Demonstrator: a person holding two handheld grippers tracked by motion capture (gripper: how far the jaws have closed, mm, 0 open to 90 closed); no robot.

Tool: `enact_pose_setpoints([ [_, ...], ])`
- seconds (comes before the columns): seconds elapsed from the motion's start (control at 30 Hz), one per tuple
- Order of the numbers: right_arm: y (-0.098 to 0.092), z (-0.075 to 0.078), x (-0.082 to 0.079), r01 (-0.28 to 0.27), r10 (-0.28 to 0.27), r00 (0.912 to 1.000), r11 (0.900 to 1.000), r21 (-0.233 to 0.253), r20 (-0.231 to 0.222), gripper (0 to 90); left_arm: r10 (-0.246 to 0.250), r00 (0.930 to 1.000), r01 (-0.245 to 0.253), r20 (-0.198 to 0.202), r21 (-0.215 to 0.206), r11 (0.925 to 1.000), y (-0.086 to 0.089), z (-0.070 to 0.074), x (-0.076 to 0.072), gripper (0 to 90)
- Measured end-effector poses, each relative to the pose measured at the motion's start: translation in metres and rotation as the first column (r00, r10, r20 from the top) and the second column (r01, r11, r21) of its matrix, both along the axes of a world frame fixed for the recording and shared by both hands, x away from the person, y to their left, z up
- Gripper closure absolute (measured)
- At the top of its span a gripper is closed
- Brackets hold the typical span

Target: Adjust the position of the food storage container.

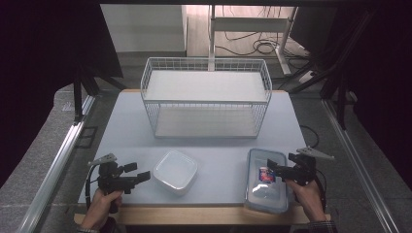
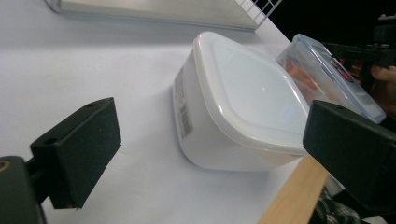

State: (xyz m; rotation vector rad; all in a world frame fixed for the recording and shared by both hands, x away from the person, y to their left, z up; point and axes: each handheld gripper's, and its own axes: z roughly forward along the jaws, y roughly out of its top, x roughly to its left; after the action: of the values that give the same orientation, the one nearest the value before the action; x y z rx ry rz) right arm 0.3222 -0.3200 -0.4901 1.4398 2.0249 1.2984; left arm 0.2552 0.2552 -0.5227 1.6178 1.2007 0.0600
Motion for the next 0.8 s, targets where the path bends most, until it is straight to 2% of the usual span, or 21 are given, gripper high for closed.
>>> enact_pose_setpoints([
  [0.03, 0.000, 0.000, 0.000, 0.000, 0.000, 1.0000, 1.000, 0.000, 0.000, 0.0, 0.000, 1.0000, 0.000, 0.000, 0.000, 1.0000, 0.000, 0.000, 0.000, 5.6],
  [0.07, -0.001, 0.002, -0.001, -0.019, 0.019, 0.9998, 1.000, 0.010, 0.006, 0.0, 0.072, 0.9974, -0.070, -0.009, 0.098, 0.9927, 0.002, -0.001, 0.000, 7.1],
  [0.1, -0.002, 0.004, -0.002, -0.027, 0.027, 0.9996, 1.000, 0.014, 0.011, 0.0, 0.086, 0.9962, -0.085, -0.009, 0.121, 0.9891, 0.004, -0.002, 0.000, 7.9],
  [0.13, -0.002, 0.004, -0.002, -0.027, 0.027, 0.9996, 1.000, 0.014, 0.011, 0.0, 0.086, 0.9962, -0.085, -0.009, 0.121, 0.9891, 0.004, -0.002, 0.000, 10.8],
  [0.17, -0.002, 0.005, -0.002, -0.031, 0.031, 0.9995, 0.999, 0.020, 0.010, 0.0, 0.110, 0.9939, -0.107, -0.015, 0.135, 0.9851, 0.005, -0.002, 0.001, 10.8],
  [0.2, -0.003, 0.006, -0.002, -0.029, 0.029, 0.9996, 0.999, 0.031, 0.005, 0.0, 0.133, 0.9911, -0.133, 0.009, 0.161, 0.9779, 0.007, -0.003, 0.001, 12.1],
  [0.23, -0.003, 0.006, -0.002, -0.029, 0.029, 0.9996, 0.999, 0.031, 0.005, 0.0, 0.133, 0.9911, -0.133, 0.009, 0.161, 0.9779, 0.007, -0.003, 0.001, 12.1],
  [0.27, -0.003, 0.006, -0.002, -0.035, 0.035, 0.9994, 0.999, 0.033, 0.005, 0.0, 0.143, 0.9888, -0.149, 0.042, 0.202, 0.9680, 0.005, -0.004, 0.001, 11.6],
  [0.3, -0.003, 0.005, -0.002, -0.038, 0.038, 0.9993, 0.999, 0.031, 0.004, 0.0, 0.150, 0.9871, -0.159, 0.055, 0.220, 0.9624, 0.003, -0.004, 0.001, 10.6],
  [0.37, -0.003, 0.005, -0.001, -0.036, 0.036, 0.9993, 0.999, 0.027, 0.001, 0.0, 0.146, 0.9874, -0.157, 0.061, 0.252, 0.9550, -0.001, -0.006, 0.001, 9.6],
  [0.5, -0.002, 0.003, -0.001, -0.034, 0.034, 0.9994, 0.999, 0.012, -0.011, 0.5, 0.135, 0.9896, -0.143, 0.050, 0.262, 0.9545, -0.004, -0.007, 0.004, 9.5],
  [0.57, -0.002, 0.003, 0.000, -0.035, 0.035, 0.9992, 0.999, 0.009, -0.017, 1.6, 0.119, 0.9918, -0.128, 0.046, 0.287, 0.9494, -0.006, -0.006, 0.004, 9.5],
  [0.63, -0.001, 0.002, 0.000, -0.028, 0.028, 0.9995, 1.000, -0.003, -0.010, 4.2, 0.087, 0.9952, -0.097, 0.045, 0.313, 0.9447, -0.009, -0.004, 0.004, 7.9],
  [0.67, -0.001, 0.003, 0.000, -0.028, 0.028, 0.9996, 1.000, -0.001, -0.007, 5.0, 0.036, 0.9982, -0.050, 0.048, 0.337, 0.9403, -0.015, -0.001, 0.003, 6.4],
  [0.7, -0.001, 0.004, -0.001, -0.030, 0.030, 0.9996, 1.000, 0.004, 0.001, 5.3, 0.015, 0.9979, -0.036, 0.064, 0.341, 0.9393, -0.016, 0.001, 0.002, 6.3],
  [0.8, -0.001, 0.005, -0.001, -0.033, 0.033, 0.9993, 0.999, 0.003, 0.017, 6.4, -0.005, 0.9985, -0.013, 0.054, 0.336, 0.9417, -0.019, 0.006, 0.002, 8.5],
])
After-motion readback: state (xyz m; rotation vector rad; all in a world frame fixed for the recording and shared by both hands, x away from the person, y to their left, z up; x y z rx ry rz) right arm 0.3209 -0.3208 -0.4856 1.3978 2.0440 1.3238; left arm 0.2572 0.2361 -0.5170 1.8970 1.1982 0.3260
